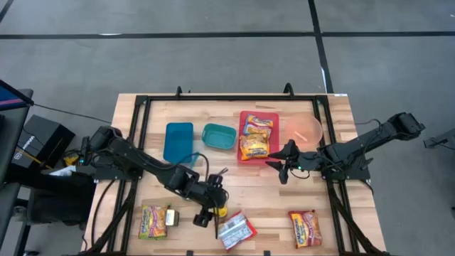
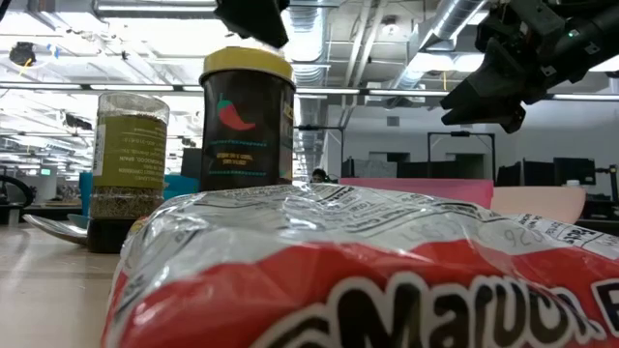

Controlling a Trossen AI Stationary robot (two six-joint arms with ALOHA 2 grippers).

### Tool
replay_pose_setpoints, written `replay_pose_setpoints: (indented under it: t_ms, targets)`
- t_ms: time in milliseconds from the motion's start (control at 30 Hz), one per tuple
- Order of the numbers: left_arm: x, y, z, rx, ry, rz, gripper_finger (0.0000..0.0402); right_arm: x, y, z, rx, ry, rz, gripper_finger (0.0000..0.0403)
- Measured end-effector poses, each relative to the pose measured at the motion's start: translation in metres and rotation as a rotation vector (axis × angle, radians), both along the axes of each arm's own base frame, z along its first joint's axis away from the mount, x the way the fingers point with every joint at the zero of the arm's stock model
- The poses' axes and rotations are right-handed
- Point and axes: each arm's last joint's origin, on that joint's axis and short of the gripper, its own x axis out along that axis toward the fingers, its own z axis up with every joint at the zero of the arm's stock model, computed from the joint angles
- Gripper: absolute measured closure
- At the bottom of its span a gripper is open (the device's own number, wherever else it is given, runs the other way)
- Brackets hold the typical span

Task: Pick & Place Food Item
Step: Put the yellow seasoning bottle into the blue bin

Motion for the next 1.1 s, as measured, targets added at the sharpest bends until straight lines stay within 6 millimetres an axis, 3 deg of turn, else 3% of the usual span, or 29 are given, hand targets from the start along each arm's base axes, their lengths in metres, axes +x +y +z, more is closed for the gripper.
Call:
replay_pose_setpoints:
  t_ms: [200,600,1100]
  targets:
    - [-0.002,-0.002,0.002,0.005,-0.009,-0.012,0.0114,0.000,0.000,0.000,-0.001,0.003,0.000,0.0246]
    - [0.006,-0.015,-0.028,0.096,0.033,0.003,0.0114,0.000,0.000,0.000,-0.001,0.003,0.000,0.0246]
    - [0.008,-0.013,-0.029,0.059,0.046,0.012,0.0114,0.000,0.000,0.000,-0.001,0.003,0.000,0.0246]
